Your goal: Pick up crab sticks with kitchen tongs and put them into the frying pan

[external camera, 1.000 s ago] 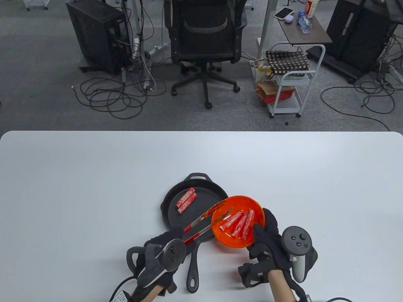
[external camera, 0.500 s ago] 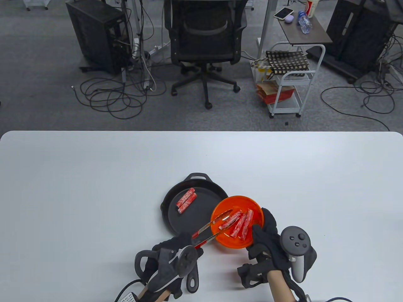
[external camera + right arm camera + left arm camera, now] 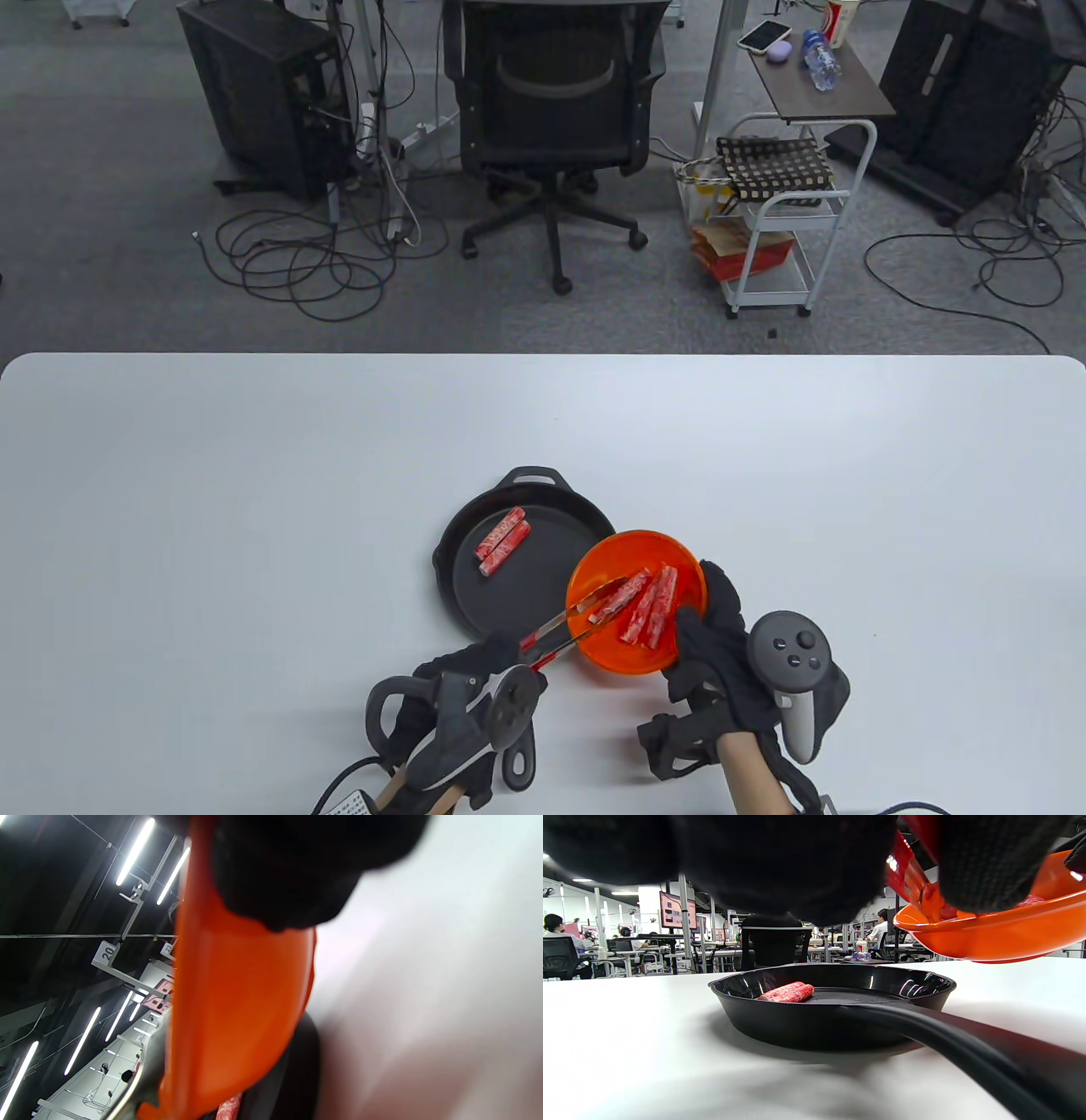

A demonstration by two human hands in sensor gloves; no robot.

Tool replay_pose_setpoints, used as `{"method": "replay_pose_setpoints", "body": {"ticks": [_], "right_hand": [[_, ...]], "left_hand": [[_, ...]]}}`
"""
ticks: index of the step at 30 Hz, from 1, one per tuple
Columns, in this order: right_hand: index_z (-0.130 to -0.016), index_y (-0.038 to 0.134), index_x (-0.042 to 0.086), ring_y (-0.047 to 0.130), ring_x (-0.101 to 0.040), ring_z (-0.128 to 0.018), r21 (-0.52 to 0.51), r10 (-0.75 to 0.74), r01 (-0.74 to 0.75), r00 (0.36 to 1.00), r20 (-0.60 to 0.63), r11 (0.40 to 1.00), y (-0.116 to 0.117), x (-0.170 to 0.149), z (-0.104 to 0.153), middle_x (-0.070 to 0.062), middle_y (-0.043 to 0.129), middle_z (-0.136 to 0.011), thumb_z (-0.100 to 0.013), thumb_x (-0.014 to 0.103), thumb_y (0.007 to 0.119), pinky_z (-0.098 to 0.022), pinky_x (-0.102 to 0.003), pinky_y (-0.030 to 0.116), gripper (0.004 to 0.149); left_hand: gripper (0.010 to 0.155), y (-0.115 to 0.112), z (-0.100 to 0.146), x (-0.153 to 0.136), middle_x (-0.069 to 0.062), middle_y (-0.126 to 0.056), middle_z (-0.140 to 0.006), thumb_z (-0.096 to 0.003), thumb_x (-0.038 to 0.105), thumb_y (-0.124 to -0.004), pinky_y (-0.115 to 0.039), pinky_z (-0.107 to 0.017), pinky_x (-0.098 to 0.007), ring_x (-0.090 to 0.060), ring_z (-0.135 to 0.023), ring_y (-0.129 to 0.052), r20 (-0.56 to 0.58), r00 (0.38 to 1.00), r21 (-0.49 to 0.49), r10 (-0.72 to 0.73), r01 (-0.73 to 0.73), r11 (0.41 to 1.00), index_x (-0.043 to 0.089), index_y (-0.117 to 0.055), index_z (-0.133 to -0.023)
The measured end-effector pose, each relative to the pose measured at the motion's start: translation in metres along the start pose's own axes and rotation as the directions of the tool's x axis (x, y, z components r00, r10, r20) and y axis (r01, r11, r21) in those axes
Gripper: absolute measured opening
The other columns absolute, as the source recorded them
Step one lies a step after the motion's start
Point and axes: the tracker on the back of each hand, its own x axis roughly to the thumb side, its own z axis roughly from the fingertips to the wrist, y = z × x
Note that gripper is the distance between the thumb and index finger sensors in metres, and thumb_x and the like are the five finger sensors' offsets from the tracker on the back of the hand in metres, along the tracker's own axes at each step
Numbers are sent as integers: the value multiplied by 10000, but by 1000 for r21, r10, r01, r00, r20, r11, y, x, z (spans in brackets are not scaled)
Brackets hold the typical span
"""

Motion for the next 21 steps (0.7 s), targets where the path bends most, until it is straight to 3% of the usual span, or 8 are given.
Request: {"method": "replay_pose_setpoints", "body": {"ticks": [21], "right_hand": [[-1118,411,39,969,-235,-227,8,-54,55,998,-31,998,-4,-2,-1,-312,656,-998,-570,188,645,-42,-132,917,615]], "left_hand": [[738,9,2,-10,95,-1057,-416,-350,731,-855,-903,-194,-392,-101,-115,-1028,-10,993,71,119,-118,990,180,-904,-839]]}}
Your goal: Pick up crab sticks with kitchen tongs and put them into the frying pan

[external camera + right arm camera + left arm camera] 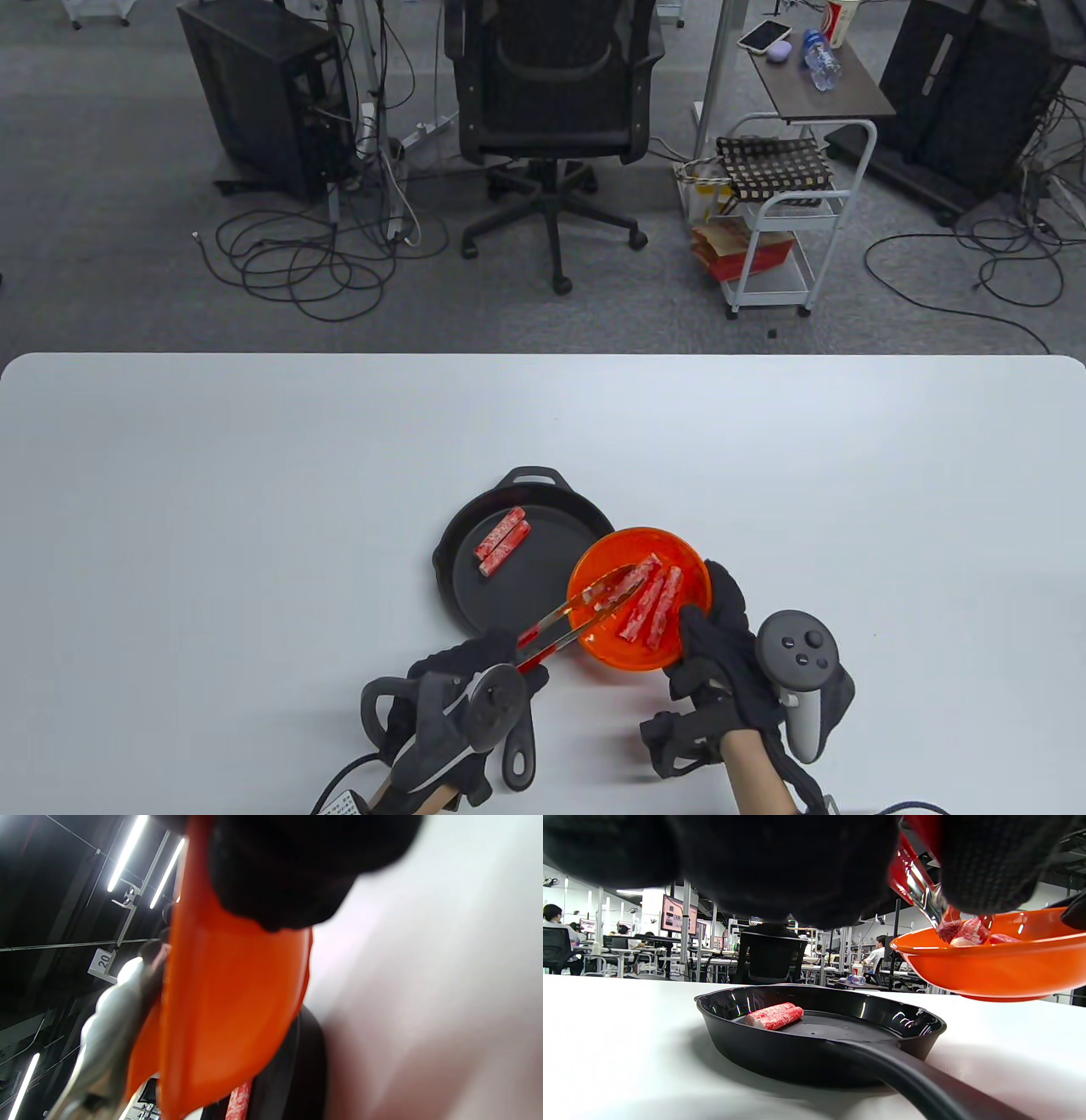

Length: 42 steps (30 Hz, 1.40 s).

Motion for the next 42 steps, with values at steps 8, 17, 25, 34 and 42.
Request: {"method": "replay_pose_setpoints", "body": {"ticks": [8,17,25,34,42], "right_hand": [[-1119,411,39,969,-236,-227,0,-3,3,1000,-2,1000,-1,0,0,-315,654,-999,-570,188,645,-41,-133,917,615],[-1119,412,39,969,-236,-225,0,-3,3,1000,-2,1000,-1,0,0,-313,654,-1000,-569,187,645,-40,-133,917,615],[-1119,411,39,969,-236,-225,1,-12,12,1000,-6,1000,-1,0,0,-314,655,-999,-569,187,646,-40,-132,917,616],[-1119,410,37,969,-236,-225,1,-15,15,1000,-7,1000,-2,0,0,-314,654,-1000,-569,187,645,-41,-132,917,617],[-1119,411,39,969,-236,-225,2,-17,17,1000,-8,1000,-2,0,0,-314,654,-999,-569,187,646,-40,-133,917,616]], "left_hand": [[740,9,-2,-16,96,-1057,-414,-351,731,-854,-904,-192,-392,-99,-112,-1028,-62,997,42,53,-51,998,177,-905,-838],[741,13,-10,-49,98,-1057,-416,-353,733,-853,-904,-194,-391,-99,-114,-1029,-197,976,54,95,-86,995,177,-903,-839],[741,-19,-22,-72,99,-1056,-416,-350,734,-853,-904,-196,-389,-97,-116,-1028,-274,962,-75,13,-35,997,179,-902,-839],[742,-39,-30,-81,102,-1054,-421,-349,737,-851,-904,-204,-389,-96,-124,-1029,-299,952,-175,-68,16,985,183,-901,-840],[743,-44,-32,-79,101,-1053,-424,-345,738,-853,-904,-208,-389,-98,-128,-1030,-285,952,-221,-116,53,974,187,-900,-841]]}}
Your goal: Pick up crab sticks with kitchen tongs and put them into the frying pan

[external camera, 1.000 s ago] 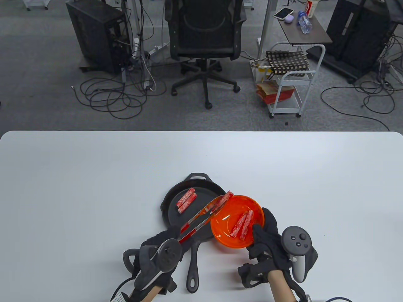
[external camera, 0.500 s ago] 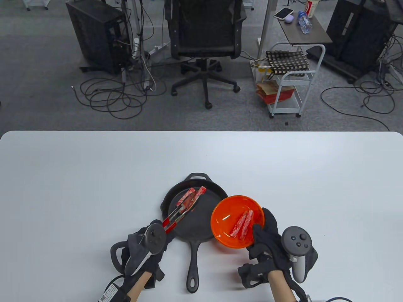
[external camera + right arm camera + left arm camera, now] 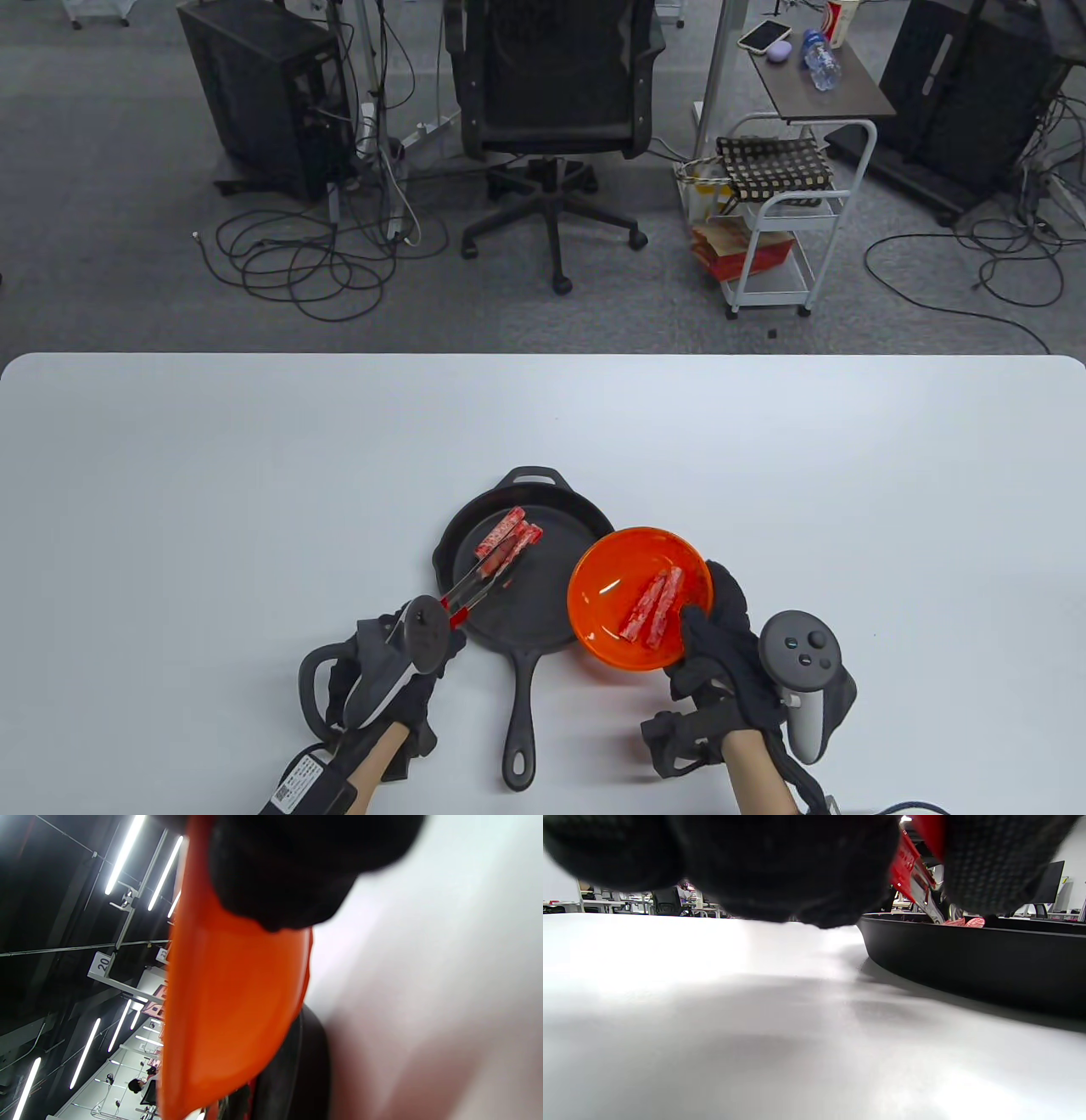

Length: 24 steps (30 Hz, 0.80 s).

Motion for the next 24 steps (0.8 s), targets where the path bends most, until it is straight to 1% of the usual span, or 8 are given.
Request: {"method": "replay_pose_setpoints", "body": {"ticks": [6,15,16,24], "right_hand": [[-1119,412,40,969,-236,-225,1,0,0,1000,-1,1000,0,0,0,-315,653,-1000,-569,187,646,-40,-133,917,616],[-1119,411,40,969,-237,-225,1,-1,1,1000,-1,1000,0,0,0,-315,655,-999,-569,188,646,-40,-134,916,616],[-1119,412,38,969,-237,-225,0,-1,1,1000,-2,1000,0,0,0,-315,654,-999,-569,187,647,-41,-133,917,617],[-1119,412,40,969,-236,-225,0,-1,1,1000,-2,1000,0,0,0,-315,654,-999,-569,188,646,-40,-132,917,616]], "left_hand": [[745,0,-1,1,99,-1053,-423,-344,738,-856,-903,-207,-391,-99,-127,-1030,-9,999,-14,-33,33,999,185,-900,-841],[747,-1,-1,2,100,-1052,-427,-344,736,-857,-903,-207,-391,-99,-129,-1029,-7,999,-20,-35,35,999,183,-898,-844],[749,-1,-1,2,76,-1055,-426,-344,737,-856,-903,-208,-390,-100,-130,-1029,-7,999,-20,-35,35,999,183,-897,-845],[753,-1,-2,2,81,-1053,-431,-343,737,-857,-902,-209,-391,-100,-133,-1029,-7,999,-23,-34,34,999,182,-895,-850]]}}
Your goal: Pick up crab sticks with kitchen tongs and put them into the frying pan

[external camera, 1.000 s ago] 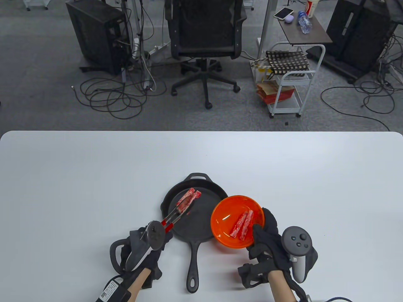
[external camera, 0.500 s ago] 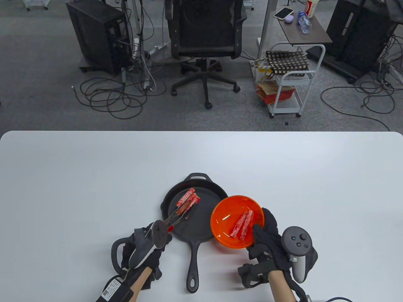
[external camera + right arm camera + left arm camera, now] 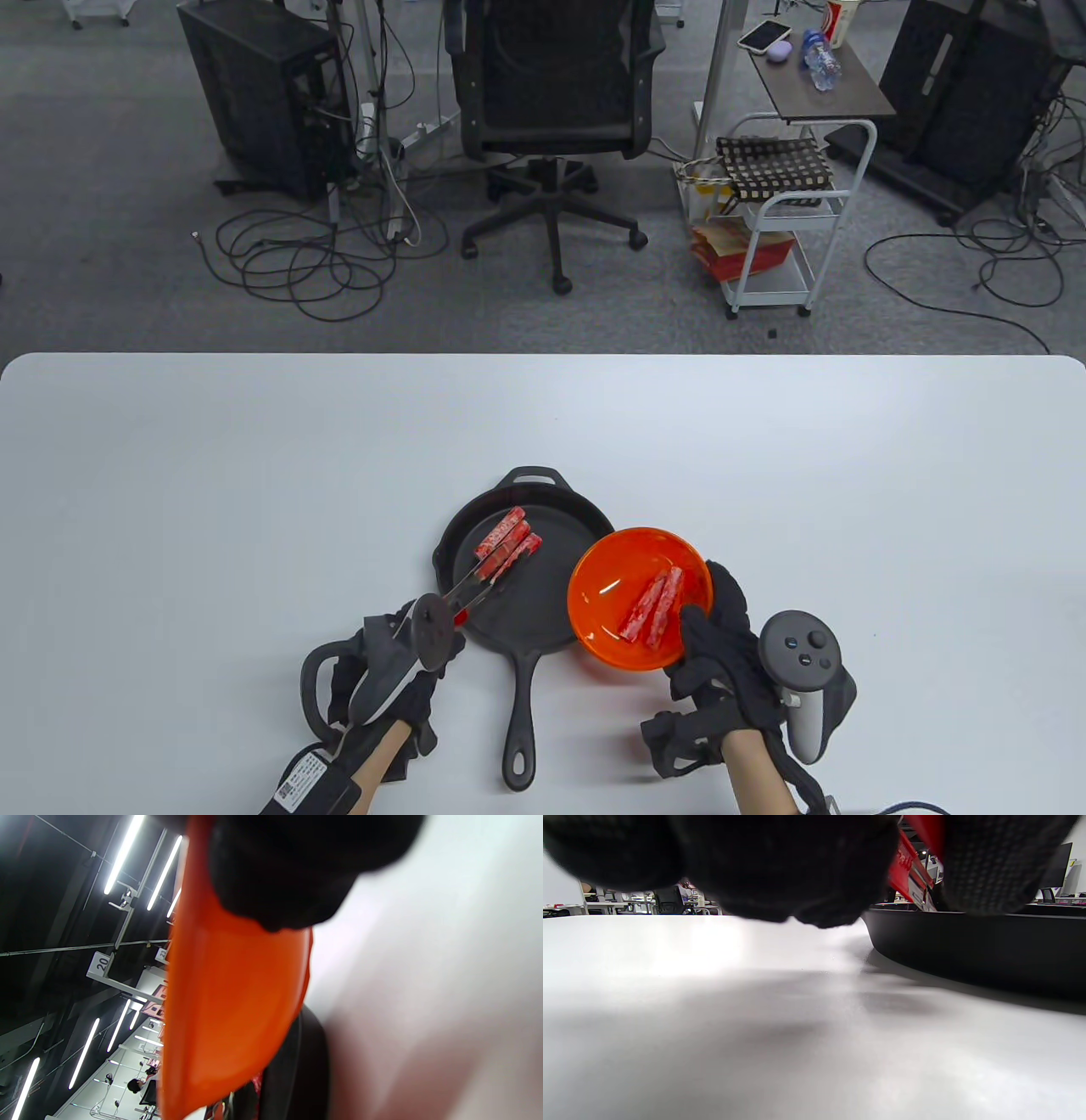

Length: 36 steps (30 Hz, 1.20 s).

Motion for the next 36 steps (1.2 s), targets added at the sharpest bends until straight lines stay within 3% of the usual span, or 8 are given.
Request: {"method": "replay_pose_setpoints", "body": {"ticks": [6,11,20,26,36], "right_hand": [[-1119,412,39,969,-237,-224,0,0,0,1000,0,1000,0,0,0,-315,653,-1000,-569,188,646,-40,-133,917,616],[-1119,412,39,969,-237,-226,0,0,0,1000,0,1000,0,0,0,-314,655,-999,-569,188,646,-40,-133,917,616],[-1120,410,38,969,-236,-226,0,0,0,1000,0,1000,0,0,0,-314,653,-1000,-569,188,646,-41,-133,917,617],[-1119,412,39,969,-236,-226,-3,11,-11,1000,4,1000,0,0,0,-312,654,-1000,-570,188,646,-42,-131,917,616],[-1119,411,41,969,-231,-230,2,23,-23,1000,15,1000,2,1,-1,-309,656,-1000,-571,191,645,-45,-129,917,615]], "left_hand": [[761,3,1,-1,80,-1052,-436,-342,740,-855,-902,-209,-392,-100,-135,-1030,0,1000,10,17,-17,1000,179,-892,-855],[769,18,11,-3,79,-1052,-439,-343,743,-853,-902,-209,-392,-100,-136,-1030,13,996,66,86,-87,994,176,-889,-860],[771,45,46,26,79,-1052,-442,-348,744,-847,-902,-206,-392,-101,-136,-1030,185,967,193,177,-213,958,172,-886,-864],[774,45,62,50,79,-1052,-444,-351,745,-845,-902,-205,-392,-100,-135,-1030,284,945,170,162,-215,962,169,-885,-866],[773,36,66,68,75,-1054,-440,-366,742,-841,-905,-197,-391,-100,-129,-1032,284,938,33,196,-214,976,153,-889,-864]]}}
